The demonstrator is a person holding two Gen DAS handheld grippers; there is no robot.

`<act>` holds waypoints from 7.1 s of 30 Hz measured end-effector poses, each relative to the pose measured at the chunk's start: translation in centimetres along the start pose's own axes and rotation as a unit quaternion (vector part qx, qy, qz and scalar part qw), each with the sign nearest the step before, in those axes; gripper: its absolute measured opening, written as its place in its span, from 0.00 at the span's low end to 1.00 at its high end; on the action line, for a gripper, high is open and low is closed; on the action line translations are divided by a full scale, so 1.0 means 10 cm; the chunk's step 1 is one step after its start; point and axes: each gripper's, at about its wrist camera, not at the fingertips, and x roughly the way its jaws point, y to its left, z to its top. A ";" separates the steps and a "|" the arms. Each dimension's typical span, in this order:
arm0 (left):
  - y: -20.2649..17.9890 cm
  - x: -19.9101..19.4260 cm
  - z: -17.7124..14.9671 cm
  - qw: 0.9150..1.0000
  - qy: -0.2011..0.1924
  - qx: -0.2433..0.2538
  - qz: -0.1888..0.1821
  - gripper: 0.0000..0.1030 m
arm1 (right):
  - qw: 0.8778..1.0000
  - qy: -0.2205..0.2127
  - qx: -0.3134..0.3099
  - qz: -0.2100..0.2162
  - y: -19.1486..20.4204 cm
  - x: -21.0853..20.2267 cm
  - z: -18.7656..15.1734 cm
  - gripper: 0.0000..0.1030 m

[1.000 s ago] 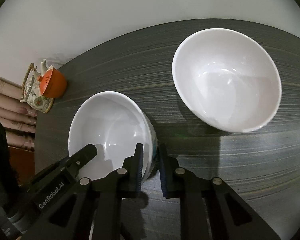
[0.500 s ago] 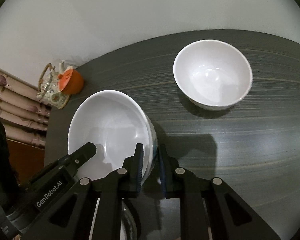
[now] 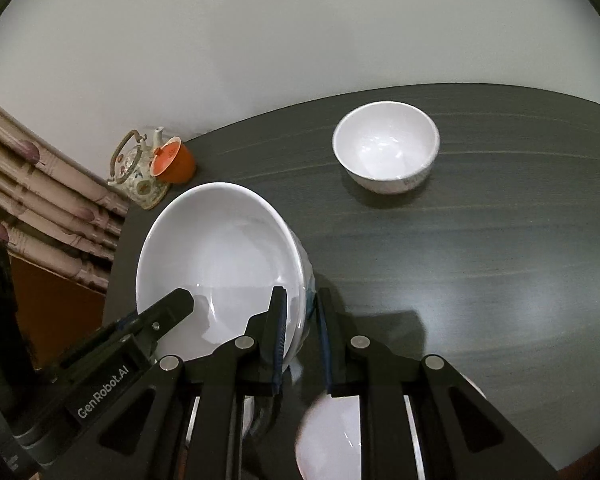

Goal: Organize plates and bowls
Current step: 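Lift the white bowl and carry it over the pink-rimmed bowl, then lower the white bowl into the pink-rimmed bowl with both grippers, then open both grippers to release the white bowl, then move both open grippers to the rim of the white 'Rabbit' bowl, then close both grippers on the Rabbit bowl's rim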

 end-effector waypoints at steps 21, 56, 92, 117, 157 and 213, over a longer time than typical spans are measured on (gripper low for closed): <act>-0.49 0.15 -0.83 0.997 0.057 0.037 -0.024 0.11 | 0.998 -0.030 0.035 -0.032 -0.69 -0.55 -0.92 0.15; -0.69 0.51 -1.01 0.993 0.094 0.071 0.028 0.11 | 0.996 0.030 0.049 -0.067 -0.99 -0.18 -1.22 0.15; -0.68 0.62 -1.07 0.992 0.106 0.060 0.026 0.14 | 0.995 0.028 0.044 -0.084 -0.97 -0.13 -1.23 0.20; -0.71 0.53 -1.00 0.994 0.080 0.075 0.018 0.28 | 0.996 0.022 0.062 -0.061 -1.01 -0.19 -1.22 0.27; -0.51 0.98 0.79 0.999 0.020 0.040 0.024 0.48 | 0.998 -0.018 0.004 -0.058 -1.13 0.02 0.34 0.46; -1.11 0.81 0.84 1.000 0.020 0.022 -0.003 0.09 | 0.998 0.004 0.044 -0.039 -1.03 0.38 0.94 0.14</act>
